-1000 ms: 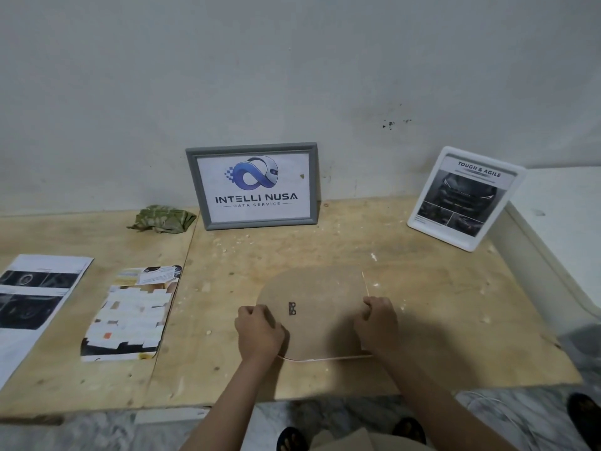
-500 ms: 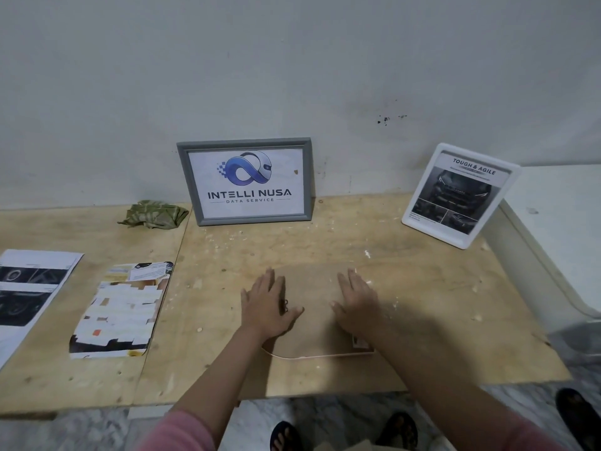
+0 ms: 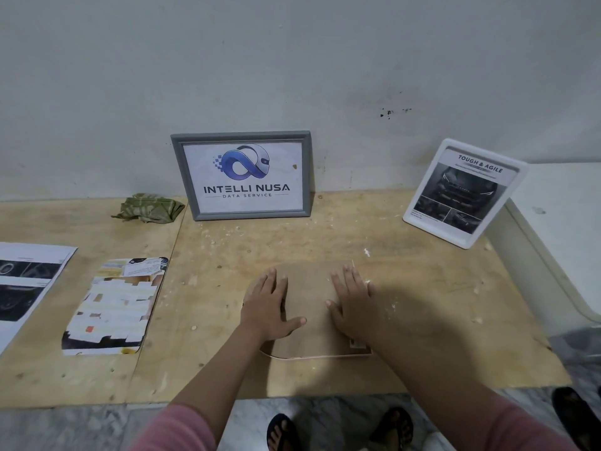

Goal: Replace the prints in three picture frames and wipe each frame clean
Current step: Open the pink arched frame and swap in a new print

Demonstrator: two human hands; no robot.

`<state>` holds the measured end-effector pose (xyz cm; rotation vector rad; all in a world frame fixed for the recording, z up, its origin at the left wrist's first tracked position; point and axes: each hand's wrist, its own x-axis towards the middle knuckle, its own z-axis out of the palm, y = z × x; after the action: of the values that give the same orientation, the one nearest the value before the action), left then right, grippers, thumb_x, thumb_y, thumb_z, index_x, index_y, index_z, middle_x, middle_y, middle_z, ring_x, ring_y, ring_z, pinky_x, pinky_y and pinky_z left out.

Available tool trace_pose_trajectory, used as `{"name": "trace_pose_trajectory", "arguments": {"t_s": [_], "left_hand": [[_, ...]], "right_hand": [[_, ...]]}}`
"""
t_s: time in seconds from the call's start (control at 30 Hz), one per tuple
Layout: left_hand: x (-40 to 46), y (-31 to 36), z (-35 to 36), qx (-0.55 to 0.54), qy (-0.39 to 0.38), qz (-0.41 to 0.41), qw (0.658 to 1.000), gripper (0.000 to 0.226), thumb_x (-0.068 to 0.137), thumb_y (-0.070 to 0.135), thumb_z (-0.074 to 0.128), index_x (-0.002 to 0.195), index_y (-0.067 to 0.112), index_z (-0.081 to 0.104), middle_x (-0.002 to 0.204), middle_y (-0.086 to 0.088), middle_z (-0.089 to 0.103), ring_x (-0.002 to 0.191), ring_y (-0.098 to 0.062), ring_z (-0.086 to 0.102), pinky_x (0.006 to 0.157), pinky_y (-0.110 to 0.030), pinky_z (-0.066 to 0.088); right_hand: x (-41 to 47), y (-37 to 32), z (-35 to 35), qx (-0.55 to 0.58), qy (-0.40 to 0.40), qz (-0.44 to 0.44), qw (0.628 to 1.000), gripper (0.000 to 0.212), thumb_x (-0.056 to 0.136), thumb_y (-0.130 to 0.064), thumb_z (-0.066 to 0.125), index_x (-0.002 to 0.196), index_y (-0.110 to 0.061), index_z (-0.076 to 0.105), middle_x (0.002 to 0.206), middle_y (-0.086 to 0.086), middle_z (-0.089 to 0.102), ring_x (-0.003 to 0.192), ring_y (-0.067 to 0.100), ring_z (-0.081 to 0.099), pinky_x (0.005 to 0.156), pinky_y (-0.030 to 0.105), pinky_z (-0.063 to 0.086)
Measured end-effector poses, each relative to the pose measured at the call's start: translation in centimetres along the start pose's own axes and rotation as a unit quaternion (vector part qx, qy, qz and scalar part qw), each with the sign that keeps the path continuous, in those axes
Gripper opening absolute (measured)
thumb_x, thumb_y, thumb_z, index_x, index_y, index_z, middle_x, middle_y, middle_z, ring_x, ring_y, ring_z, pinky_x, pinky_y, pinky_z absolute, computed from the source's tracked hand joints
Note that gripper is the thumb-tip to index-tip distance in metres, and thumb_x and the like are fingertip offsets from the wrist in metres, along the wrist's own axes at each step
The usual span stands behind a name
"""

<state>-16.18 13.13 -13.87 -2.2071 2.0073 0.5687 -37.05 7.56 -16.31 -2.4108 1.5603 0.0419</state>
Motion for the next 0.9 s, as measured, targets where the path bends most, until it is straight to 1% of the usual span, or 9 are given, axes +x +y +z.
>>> {"name": "trace_pose_trajectory", "arguments": {"t_s": [0.13,0.27,0.33,0.4,0.47,0.57,0.63,0.73,0.9], "left_hand": [[-0.1,0.0,0.0,-0.02,-0.003,0.001,1.0,0.118,0.056,0.089,0.02,0.152,0.022,0.009,0.16,-0.007,-0.006,0.148,-0.026,-0.003,0.118,-0.042,0.006],[-0.5,-0.5,0.0,-0.117,0.132,-0.065,0.982,0.072,0.078,0.064,0.052,0.13,0.015,0.05,0.144,-0.013,0.038,0.132,-0.032,0.036,0.103,-0.04,0.037],[-1.0,-0.3,-0.1,-0.153,0.187,-0.186,0.952,0.052,0.083,0.052,0.056,0.116,0.011,0.056,0.124,-0.015,0.046,0.117,-0.035,0.045,0.088,-0.04,0.046],[-1.3,-0.2,-0.3,-0.193,0.168,-0.288,0.923,0.045,0.087,0.046,0.055,0.11,0.006,0.057,0.116,-0.018,0.048,0.112,-0.038,0.047,0.084,-0.042,0.046],[-0.9,-0.5,-0.3,-0.244,0.146,-0.335,0.898,0.044,0.089,0.044,0.053,0.108,0.004,0.058,0.115,-0.02,0.051,0.112,-0.041,0.049,0.088,-0.041,0.045],[-0.1,-1.3,-0.3,-0.334,0.168,-0.354,0.857,0.04,0.088,0.044,0.054,0.098,0.006,0.06,0.107,-0.019,0.063,0.105,-0.039,0.056,0.09,-0.039,0.045],[0.3,-1.5,-0.7,-0.39,0.184,-0.35,0.831,0.035,0.089,0.043,0.054,0.091,0.008,0.059,0.096,-0.014,0.067,0.1,-0.035,0.06,0.09,-0.037,0.044],[0.8,-1.6,-1.3,-0.429,0.174,-0.345,0.817,0.032,0.09,0.042,0.056,0.085,0.01,0.059,0.093,-0.012,0.068,0.098,-0.034,0.062,0.092,-0.037,0.044],[1.6,-2.2,-1.4,-0.476,0.159,-0.348,0.792,0.033,0.084,0.043,0.064,0.067,0.016,0.057,0.08,-0.01,0.066,0.094,-0.035,0.062,0.081,-0.034,0.046]], "right_hand": [[0.2,0.3,0.7,0.041,0.018,-0.01,0.999,0.076,0.082,-0.059,0.017,0.149,-0.024,0.021,0.158,0.01,0.007,0.146,0.026,0.004,0.114,0.051,0.016],[0.5,0.6,0.4,0.137,0.077,0.036,0.987,0.083,0.071,-0.06,0.047,0.134,-0.006,0.048,0.135,0.037,0.038,0.126,0.049,0.04,0.1,0.051,0.037],[0.5,0.6,0.2,0.187,0.095,0.089,0.974,0.091,0.062,-0.055,0.065,0.132,0.002,0.049,0.115,0.034,0.052,0.108,0.047,0.052,0.092,0.046,0.043],[1.0,0.3,-0.2,0.219,0.084,0.123,0.964,0.094,0.058,-0.044,0.071,0.137,0.0,0.042,0.106,0.026,0.056,0.101,0.041,0.053,0.089,0.041,0.042],[1.8,0.0,-0.8,0.274,0.071,0.169,0.944,0.082,0.061,-0.045,0.066,0.131,-0.006,0.048,0.103,0.022,0.056,0.1,0.037,0.052,0.088,0.038,0.042],[3.2,0.2,-1.3,0.371,0.1,0.249,0.889,0.035,0.075,-0.038,0.071,0.09,-0.01,0.055,0.095,0.017,0.054,0.088,0.032,0.051,0.079,0.033,0.041],[4.0,0.3,-1.9,0.443,0.139,0.272,0.843,0.022,0.08,-0.032,0.07,0.079,-0.012,0.059,0.082,0.014,0.056,0.077,0.029,0.052,0.072,0.032,0.041],[4.9,0.5,-2.6,0.521,0.147,0.309,0.782,0.024,0.084,-0.028,0.067,0.076,-0.005,0.065,0.072,0.009,0.059,0.07,0.024,0.055,0.066,0.028,0.04],[5.5,0.9,-3.0,0.561,0.136,0.309,0.756,0.031,0.085,-0.02,0.067,0.059,-0.007,0.055,0.061,0.006,0.052,0.058,0.017,0.047,0.06,0.027,0.037]]}}
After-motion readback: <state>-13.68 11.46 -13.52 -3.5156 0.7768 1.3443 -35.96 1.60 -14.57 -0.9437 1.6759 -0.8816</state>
